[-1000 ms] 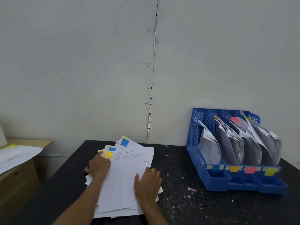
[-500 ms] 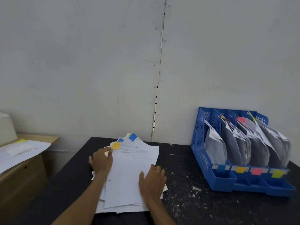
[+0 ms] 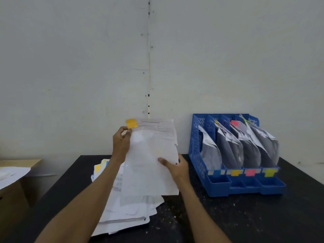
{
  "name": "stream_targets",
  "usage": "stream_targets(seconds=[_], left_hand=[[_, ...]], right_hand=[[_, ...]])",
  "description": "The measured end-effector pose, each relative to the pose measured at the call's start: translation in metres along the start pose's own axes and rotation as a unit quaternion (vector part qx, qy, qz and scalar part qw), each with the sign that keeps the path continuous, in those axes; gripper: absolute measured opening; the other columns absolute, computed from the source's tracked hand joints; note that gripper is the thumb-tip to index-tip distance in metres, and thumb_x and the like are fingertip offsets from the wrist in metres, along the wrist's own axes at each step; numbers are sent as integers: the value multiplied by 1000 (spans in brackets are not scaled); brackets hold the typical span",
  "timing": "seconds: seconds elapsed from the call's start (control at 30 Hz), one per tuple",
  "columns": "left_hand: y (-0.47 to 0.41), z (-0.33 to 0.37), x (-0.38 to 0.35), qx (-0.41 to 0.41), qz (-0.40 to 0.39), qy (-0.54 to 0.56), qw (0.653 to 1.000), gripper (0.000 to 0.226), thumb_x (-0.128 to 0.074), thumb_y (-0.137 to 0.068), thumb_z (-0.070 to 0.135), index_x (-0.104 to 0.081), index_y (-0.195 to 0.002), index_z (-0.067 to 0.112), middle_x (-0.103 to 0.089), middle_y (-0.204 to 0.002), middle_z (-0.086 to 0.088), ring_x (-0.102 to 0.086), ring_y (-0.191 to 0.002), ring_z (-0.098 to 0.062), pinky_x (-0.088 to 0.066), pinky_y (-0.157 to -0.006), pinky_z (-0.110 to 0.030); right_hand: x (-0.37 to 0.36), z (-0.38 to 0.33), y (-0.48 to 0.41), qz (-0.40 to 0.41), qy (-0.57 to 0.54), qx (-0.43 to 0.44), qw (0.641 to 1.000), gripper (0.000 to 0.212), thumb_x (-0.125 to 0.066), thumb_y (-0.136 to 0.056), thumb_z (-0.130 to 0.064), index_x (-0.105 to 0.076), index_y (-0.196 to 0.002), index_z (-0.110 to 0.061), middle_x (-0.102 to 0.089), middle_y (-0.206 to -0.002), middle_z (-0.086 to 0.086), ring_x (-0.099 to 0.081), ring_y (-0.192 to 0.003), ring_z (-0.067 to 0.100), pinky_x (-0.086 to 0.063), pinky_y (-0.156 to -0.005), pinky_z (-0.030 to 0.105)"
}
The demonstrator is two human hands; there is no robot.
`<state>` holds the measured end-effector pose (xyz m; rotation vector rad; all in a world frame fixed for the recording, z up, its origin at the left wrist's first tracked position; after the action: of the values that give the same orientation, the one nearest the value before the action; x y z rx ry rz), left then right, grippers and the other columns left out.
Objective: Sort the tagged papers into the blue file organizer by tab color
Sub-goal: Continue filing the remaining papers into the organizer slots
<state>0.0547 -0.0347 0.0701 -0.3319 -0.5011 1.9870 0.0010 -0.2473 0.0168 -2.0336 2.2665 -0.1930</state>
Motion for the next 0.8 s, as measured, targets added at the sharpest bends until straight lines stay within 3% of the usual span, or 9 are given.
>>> stream_targets(seconds=[0.1,0.17,0.27,0.33,0.43,0.57,0.67,0.73,0.8], left_hand=[[-3,24,-60,-34,-28,21,999,13,-51,-99,18,-60,-93,11,-51,-69,-2,-40,-54,-9,-33,-52,-26],[8,37,-110,-49,-54,19,997,17,-49,-100,21,-57,-111,11,-58,-86,0,-54,-68,-2,-42,-63,-21],[32,55,-176,-93,-51,-27,994,37,-50,-99,23,-45,-135,16,-58,-113,2,-56,-98,-9,-46,-84,-22],[49,65,-217,-125,-79,-37,988,28,-46,-99,14,-54,-126,9,-60,-111,-3,-56,-97,-14,-44,-83,-24],[71,74,-274,-105,-233,-105,961,31,-33,-96,24,-57,-84,9,-58,-88,-8,-53,-81,-21,-36,-71,-28],[83,76,-312,-89,-262,-159,948,43,-35,-103,23,-52,-67,5,-56,-76,-13,-55,-76,-29,-39,-68,-33],[85,86,-327,-108,-268,-320,902,33,-37,-98,17,-63,-100,-2,-63,-107,-18,-55,-107,-35,-40,-99,-45],[82,86,-335,-66,-304,-400,862,41,-36,-95,23,-55,-125,3,-59,-124,-17,-45,-124,-37,-19,-111,-58],[77,85,-342,-11,-323,-392,861,54,-23,-97,33,-45,-139,7,-57,-130,-14,-41,-131,-37,0,-110,-67]], right_hand=[[55,-26,-5,-17,17,23,999,27,-83,-72,-28,-63,-90,-23,-69,-95,1,-66,-84,17,-53,-62,19],[99,-38,-10,76,33,64,995,16,-78,-79,-26,-64,-83,-21,-68,-84,-3,-66,-80,20,-51,-61,22],[154,-48,-13,239,95,127,958,19,-70,-87,-30,-69,-89,-11,-69,-84,0,-66,-83,24,-50,-66,29],[185,-51,-13,361,164,169,902,30,-63,-92,-33,-71,-99,-5,-70,-93,7,-65,-88,25,-50,-72,30],[220,-59,-6,468,210,230,827,24,-58,-94,-21,-68,-109,-5,-69,-103,11,-65,-88,28,-50,-73,31],[240,-55,-4,479,247,261,801,33,-49,-94,-25,-65,-118,-7,-70,-109,12,-68,-94,29,-57,-80,38],[237,-51,-1,447,258,289,806,40,-45,-95,-28,-61,-123,-7,-68,-115,10,-67,-99,26,-58,-81,38],[232,-46,1,414,262,302,818,44,-42,-95,-33,-62,-123,-5,-68,-114,11,-67,-98,25,-58,-79,32],[225,-37,0,386,265,313,826,44,-41,-96,-34,-63,-121,-5,-68,-112,11,-67,-98,24,-56,-78,26]])
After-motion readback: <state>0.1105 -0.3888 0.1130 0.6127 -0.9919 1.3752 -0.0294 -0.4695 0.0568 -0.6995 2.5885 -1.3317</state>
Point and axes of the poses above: each hand's wrist, its own y-axis away from the middle knuckle, its own x-axis out of the back of the hand, z = x × y, the point moved 1 cm from there along -y, towards the middle knuckle
